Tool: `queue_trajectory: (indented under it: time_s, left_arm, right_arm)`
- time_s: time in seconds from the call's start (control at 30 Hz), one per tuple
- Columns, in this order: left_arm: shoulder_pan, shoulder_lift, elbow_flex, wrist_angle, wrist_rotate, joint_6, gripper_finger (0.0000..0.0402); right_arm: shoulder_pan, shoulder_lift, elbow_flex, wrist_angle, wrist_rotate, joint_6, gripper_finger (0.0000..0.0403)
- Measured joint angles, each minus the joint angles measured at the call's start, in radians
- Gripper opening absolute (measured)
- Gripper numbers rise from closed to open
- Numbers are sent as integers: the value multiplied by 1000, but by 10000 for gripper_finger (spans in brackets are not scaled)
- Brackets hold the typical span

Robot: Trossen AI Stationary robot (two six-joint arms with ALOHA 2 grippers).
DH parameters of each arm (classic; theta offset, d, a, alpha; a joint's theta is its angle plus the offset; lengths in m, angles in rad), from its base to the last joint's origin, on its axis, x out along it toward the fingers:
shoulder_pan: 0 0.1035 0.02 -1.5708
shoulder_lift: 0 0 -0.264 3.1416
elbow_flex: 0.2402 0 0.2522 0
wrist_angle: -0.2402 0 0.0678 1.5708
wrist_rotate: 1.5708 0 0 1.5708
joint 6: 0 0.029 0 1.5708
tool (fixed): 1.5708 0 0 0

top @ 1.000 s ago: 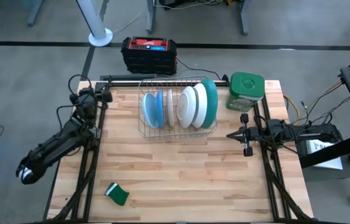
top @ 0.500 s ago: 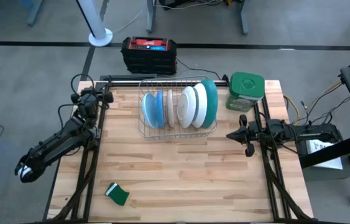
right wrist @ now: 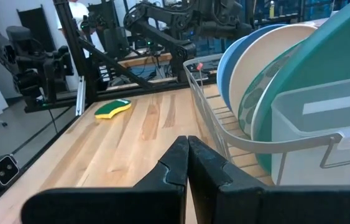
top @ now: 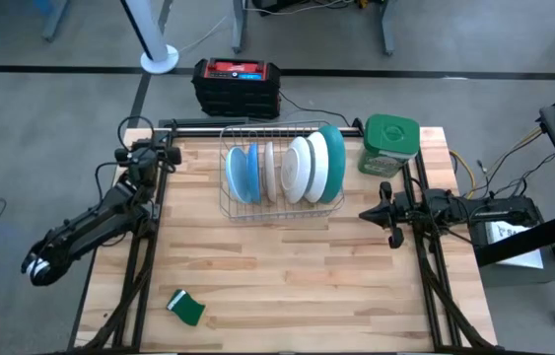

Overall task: Sort dishes
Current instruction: Return to Home Position

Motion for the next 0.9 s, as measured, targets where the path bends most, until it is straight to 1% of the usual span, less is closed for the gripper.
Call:
queue_trajectory:
  time_s: [0.9]
  left_arm:
    - [0, 125, 0, 15, 0, 0, 116]
  right_arm:
    - [0, 0, 0, 0, 0, -1, 0]
